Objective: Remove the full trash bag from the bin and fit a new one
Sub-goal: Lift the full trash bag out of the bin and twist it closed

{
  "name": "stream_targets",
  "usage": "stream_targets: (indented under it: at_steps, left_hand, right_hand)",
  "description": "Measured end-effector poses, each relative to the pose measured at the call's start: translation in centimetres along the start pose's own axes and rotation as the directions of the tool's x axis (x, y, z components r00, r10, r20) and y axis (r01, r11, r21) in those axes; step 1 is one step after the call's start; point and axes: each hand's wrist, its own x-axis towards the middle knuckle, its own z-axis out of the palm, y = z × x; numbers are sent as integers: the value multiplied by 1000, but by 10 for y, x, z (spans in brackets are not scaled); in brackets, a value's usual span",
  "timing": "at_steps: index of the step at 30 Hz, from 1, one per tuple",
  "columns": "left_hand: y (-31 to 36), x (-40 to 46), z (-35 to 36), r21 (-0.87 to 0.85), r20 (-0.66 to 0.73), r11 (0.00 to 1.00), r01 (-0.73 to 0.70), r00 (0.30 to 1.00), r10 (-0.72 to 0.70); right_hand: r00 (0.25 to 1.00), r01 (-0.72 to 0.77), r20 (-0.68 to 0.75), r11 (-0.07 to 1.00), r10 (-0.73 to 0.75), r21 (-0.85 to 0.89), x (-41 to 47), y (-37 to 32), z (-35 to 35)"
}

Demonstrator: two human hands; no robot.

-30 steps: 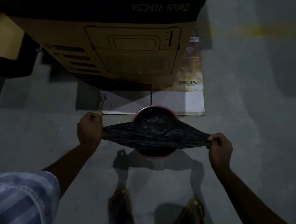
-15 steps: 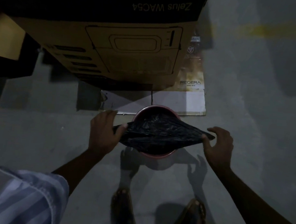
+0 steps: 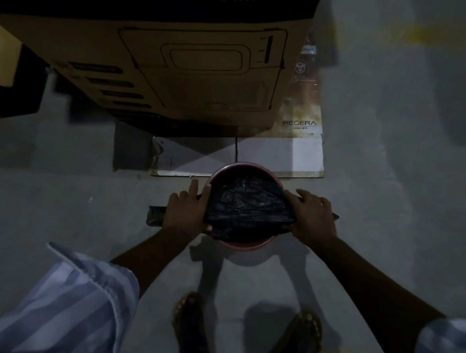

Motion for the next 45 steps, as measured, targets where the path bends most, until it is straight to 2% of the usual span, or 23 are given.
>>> stream_targets:
  at_steps: [4, 9, 11, 14, 17, 20, 22, 24, 28, 32, 36, 40, 45]
  left_hand:
    - [-9, 10, 1, 39, -15, 999, -29, 999, 30]
    - [-19, 15, 3, 33, 47, 999, -43, 998, 41]
    - [-25, 16, 6, -51, 88, 999, 3, 996, 2]
    - [-36, 16, 9, -265, 159, 960, 87, 986, -45]
    - [-49, 20, 10, -426, 222, 898, 112, 975, -16]
    - [-56, 24, 8, -667, 280, 722, 186, 960, 11]
    - [-56, 22, 2, -803, 318, 536, 261, 948, 16]
    - [-58, 17, -6, -863, 403, 355, 359, 913, 56]
    - [-67, 13, -7, -814, 572, 234, 532, 804, 162]
    - [-67, 12, -1, -726, 646, -111, 679, 728, 229]
    - [-62, 6, -3, -574, 679, -300, 762, 648, 345]
    - [-55, 0, -3, -471, 615, -453, 757, 650, 446]
    - [-41, 0, 4, -418, 557, -612, 672, 721, 412]
  right_hand:
    - [999, 39, 26, 999, -39, 16, 5, -3, -3]
    - [999, 28, 31, 999, -29, 30, 3, -5, -4]
    - [999, 23, 23, 998, -25, 57, 3, -2, -2]
    - [1000, -2, -8, 993, 3, 116, 3, 7, 1]
    - [999, -17, -38, 985, 24, 172, 4, 16, 1]
    - [998, -13, -63, 977, 27, 214, 3, 21, -2]
    - [996, 5, -86, 965, 18, 263, 2, 22, -2]
    - [994, 12, -105, 953, 21, 302, -1, 22, -2]
    - [987, 52, -162, 956, -5, 288, -7, 23, -1]
    - [983, 15, -179, 957, 39, 290, -9, 25, 1]
    - [987, -21, -148, 953, 69, 302, -15, 20, 4]
    - [989, -61, -109, 953, 97, 296, -19, 14, 8]
    - [993, -92, -41, 951, 108, 295, -19, 7, 11]
